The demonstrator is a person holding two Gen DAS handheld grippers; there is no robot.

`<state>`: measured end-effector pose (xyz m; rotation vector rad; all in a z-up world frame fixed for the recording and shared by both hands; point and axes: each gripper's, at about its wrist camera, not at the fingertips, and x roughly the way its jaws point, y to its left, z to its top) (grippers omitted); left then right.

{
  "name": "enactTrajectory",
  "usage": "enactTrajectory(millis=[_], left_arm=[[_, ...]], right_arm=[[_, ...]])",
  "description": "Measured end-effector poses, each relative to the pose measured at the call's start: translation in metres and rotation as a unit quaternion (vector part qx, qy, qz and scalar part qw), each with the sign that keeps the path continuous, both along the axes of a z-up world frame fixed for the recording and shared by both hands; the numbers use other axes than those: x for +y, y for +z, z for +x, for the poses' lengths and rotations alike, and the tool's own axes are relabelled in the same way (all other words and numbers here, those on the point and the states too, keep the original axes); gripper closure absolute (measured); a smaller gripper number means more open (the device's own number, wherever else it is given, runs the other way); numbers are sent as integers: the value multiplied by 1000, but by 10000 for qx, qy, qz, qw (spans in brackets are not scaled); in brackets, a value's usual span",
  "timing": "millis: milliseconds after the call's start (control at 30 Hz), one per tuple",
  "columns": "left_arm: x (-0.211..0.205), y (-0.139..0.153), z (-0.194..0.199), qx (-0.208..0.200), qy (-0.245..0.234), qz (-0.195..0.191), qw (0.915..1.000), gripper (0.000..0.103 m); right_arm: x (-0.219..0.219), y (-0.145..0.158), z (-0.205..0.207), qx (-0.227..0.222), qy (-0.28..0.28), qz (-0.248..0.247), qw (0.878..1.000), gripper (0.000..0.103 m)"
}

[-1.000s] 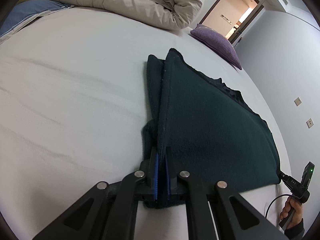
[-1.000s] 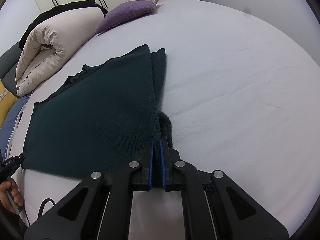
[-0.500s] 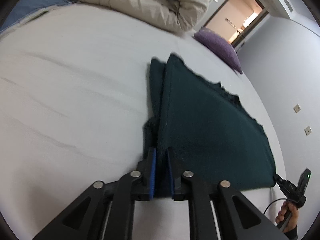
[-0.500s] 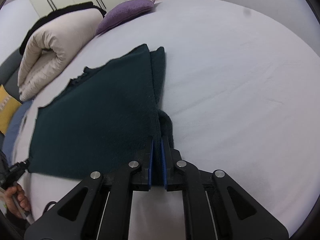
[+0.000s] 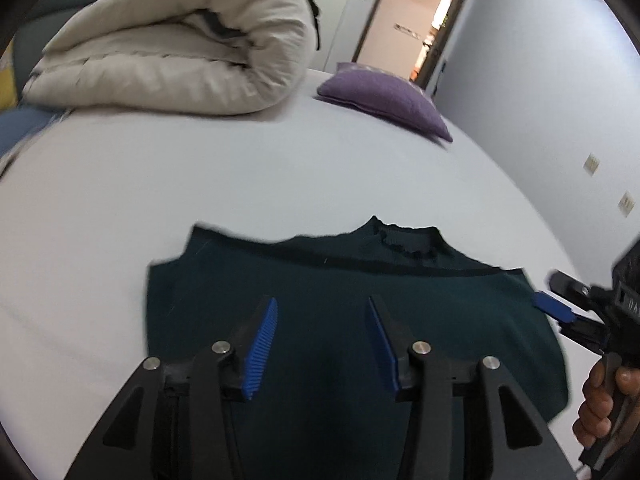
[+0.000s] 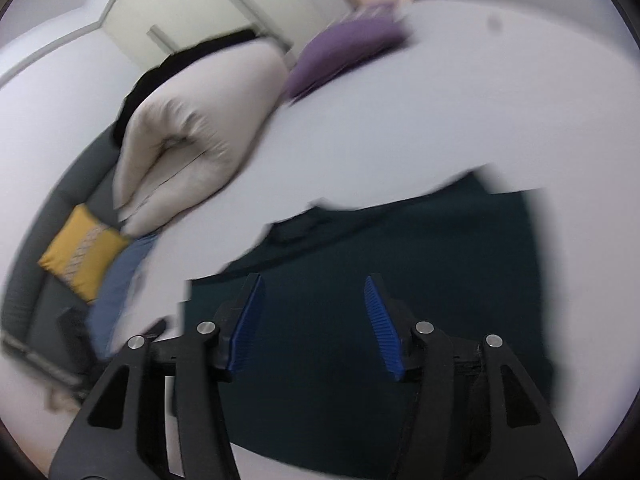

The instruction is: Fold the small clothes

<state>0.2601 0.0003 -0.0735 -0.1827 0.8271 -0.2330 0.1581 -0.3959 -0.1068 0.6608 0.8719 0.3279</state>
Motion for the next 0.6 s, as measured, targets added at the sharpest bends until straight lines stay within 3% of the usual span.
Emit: enactTrajectory(millis=[133, 200, 267, 367, 433, 533, 600], left_arm=[[-15, -23, 30, 190, -49, 344, 9992, 54], [-9, -47, 42, 423, 11, 398, 9983, 54], [5, -58, 42, 293, -63, 141, 9995, 54], [26, -61, 40, 251, -134, -503, 9983, 55], [35, -61, 41, 263, -133, -728, 9969, 61], [50, -56, 38, 288, 101, -971, 9948, 66], [55, -47, 25, 283, 344, -906, 9949, 59]], right_arm=[[26, -47, 50, 509, 239, 537, 9970, 52], [21, -73, 58, 781, 4, 510, 9956, 54], [-5, -85, 58, 590, -262, 785, 9948, 58], [-56, -95, 50, 425, -698, 1154, 9900, 75], [-90, -97, 41, 305, -1047, 1125, 9877, 90], [-131, -88, 28, 213, -1614, 1045, 9811, 90], [-144, -73, 13, 259, -2003, 704, 9769, 80]])
